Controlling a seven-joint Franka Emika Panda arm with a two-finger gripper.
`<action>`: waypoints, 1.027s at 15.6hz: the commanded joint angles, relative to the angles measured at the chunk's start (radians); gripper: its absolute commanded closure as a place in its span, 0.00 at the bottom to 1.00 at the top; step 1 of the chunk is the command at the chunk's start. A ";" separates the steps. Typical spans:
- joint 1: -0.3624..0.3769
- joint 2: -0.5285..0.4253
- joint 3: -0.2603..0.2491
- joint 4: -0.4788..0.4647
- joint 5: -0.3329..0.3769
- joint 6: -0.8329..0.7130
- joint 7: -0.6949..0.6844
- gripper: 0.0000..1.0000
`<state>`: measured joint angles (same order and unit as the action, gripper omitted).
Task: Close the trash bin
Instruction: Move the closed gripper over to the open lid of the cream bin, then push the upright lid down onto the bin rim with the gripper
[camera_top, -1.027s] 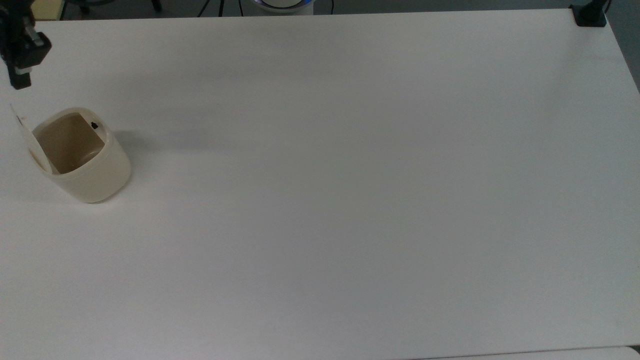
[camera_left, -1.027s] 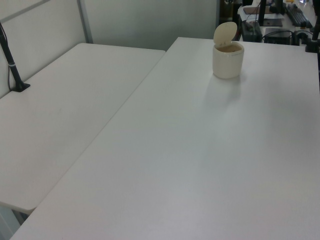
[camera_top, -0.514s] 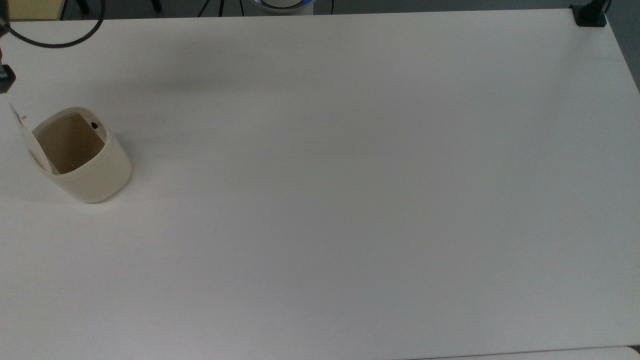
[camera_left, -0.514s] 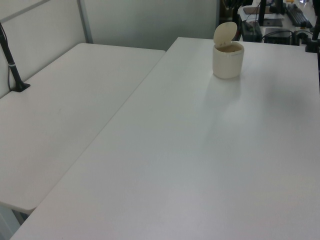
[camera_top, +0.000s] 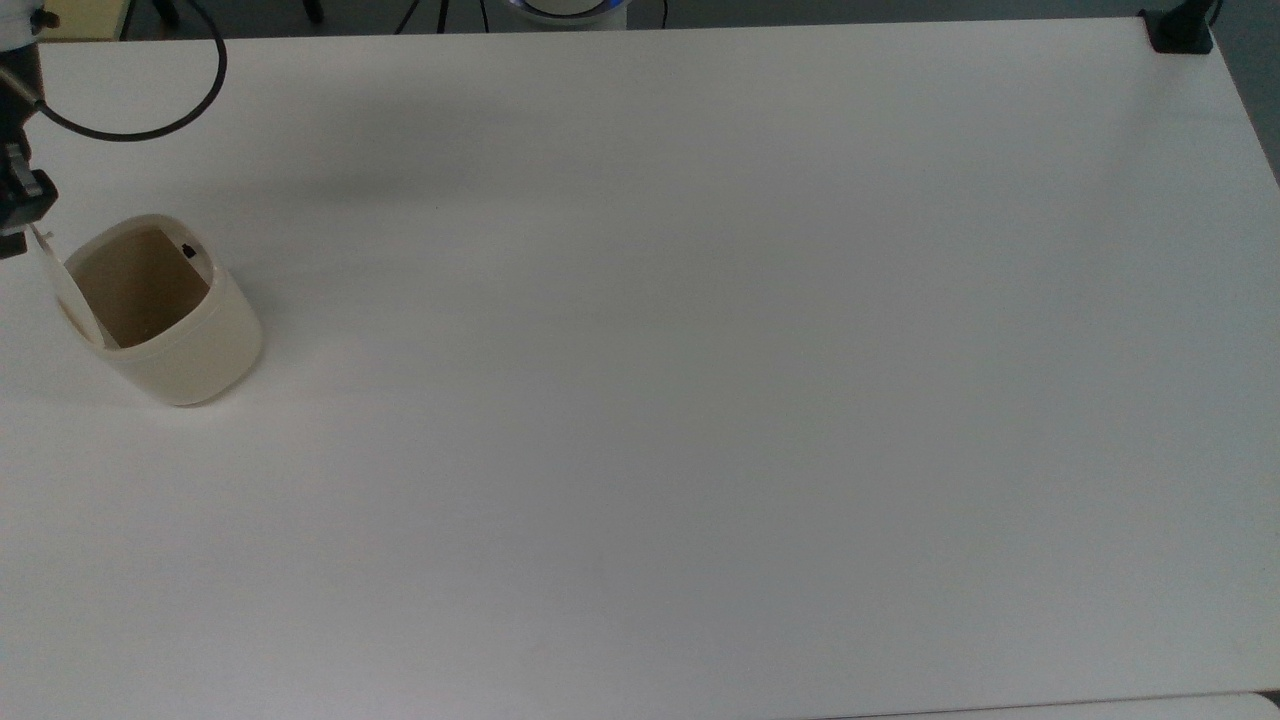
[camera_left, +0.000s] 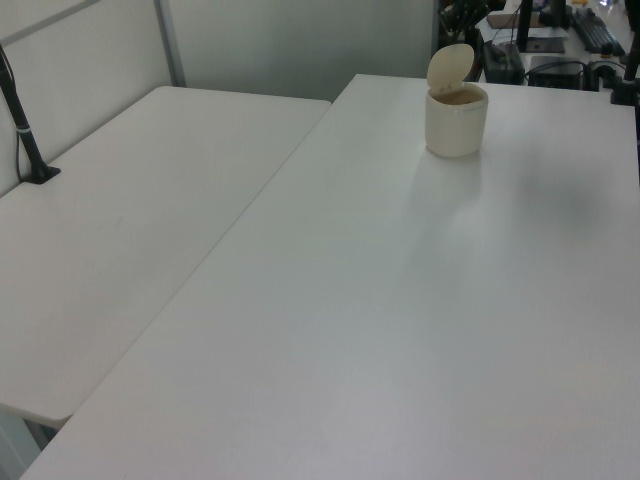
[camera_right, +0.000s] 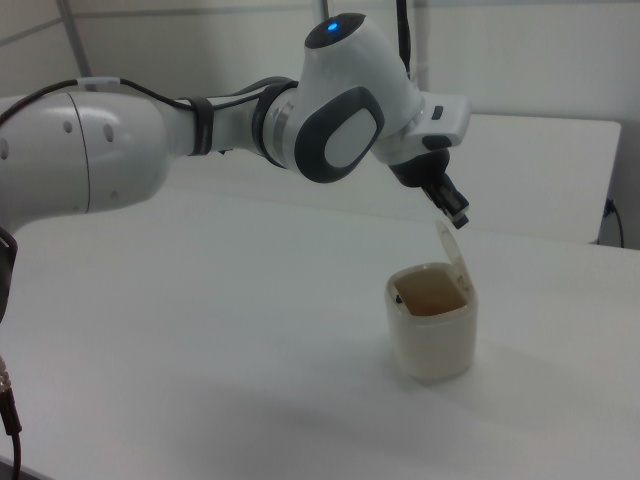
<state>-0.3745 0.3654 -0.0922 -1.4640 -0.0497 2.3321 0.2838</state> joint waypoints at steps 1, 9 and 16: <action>0.009 -0.002 0.003 -0.015 -0.013 -0.011 0.017 1.00; 0.031 0.000 0.022 -0.018 -0.009 -0.187 -0.063 1.00; 0.072 0.032 0.023 -0.065 -0.019 -0.261 -0.114 1.00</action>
<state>-0.3232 0.3812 -0.0664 -1.4939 -0.0510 2.0799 0.1934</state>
